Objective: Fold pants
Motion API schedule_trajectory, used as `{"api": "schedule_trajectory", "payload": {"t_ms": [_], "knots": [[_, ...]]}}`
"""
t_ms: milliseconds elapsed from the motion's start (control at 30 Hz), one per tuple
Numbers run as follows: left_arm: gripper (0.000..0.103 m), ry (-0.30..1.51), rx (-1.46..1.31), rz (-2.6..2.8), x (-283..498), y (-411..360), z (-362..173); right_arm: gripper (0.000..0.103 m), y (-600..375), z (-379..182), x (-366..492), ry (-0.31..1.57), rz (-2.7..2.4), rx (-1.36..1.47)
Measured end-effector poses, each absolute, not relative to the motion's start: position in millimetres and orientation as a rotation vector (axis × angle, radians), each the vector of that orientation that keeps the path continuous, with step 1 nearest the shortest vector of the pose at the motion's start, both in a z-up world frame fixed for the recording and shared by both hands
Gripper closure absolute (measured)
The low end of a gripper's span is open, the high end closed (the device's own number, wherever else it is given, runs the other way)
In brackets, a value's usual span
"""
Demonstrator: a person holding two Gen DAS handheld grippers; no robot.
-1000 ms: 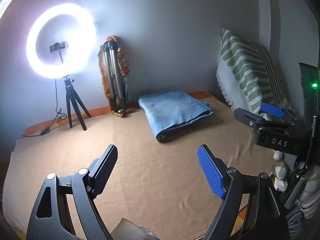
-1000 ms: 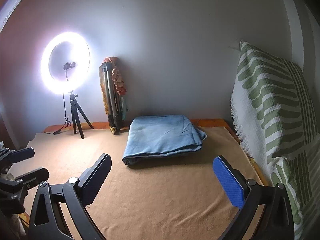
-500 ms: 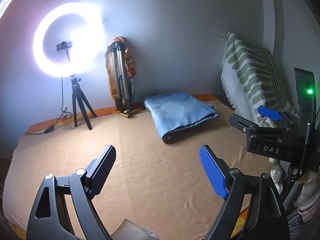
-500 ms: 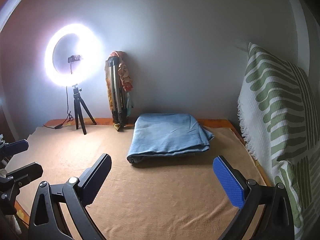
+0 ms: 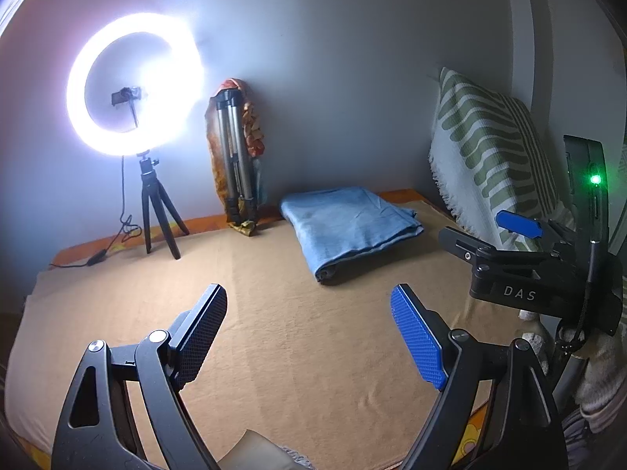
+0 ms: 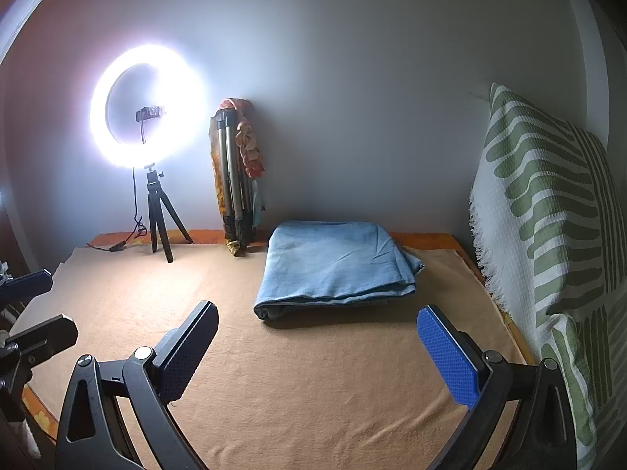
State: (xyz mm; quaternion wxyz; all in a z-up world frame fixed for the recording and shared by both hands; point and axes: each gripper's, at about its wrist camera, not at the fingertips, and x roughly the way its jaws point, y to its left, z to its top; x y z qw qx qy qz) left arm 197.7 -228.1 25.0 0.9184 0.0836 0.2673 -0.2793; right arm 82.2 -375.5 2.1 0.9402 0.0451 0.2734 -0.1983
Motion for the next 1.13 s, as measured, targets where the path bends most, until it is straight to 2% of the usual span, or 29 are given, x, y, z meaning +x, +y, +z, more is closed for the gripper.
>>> {"api": "schedule_trajectory", "payload": {"t_ms": [1133], "knots": [[0.017, 0.532, 0.189, -0.567, 191.4, -221.8, 26.3, 0.0, -368.9, -1.7, 89.1, 0.575, -0.384, 0.092]]}}
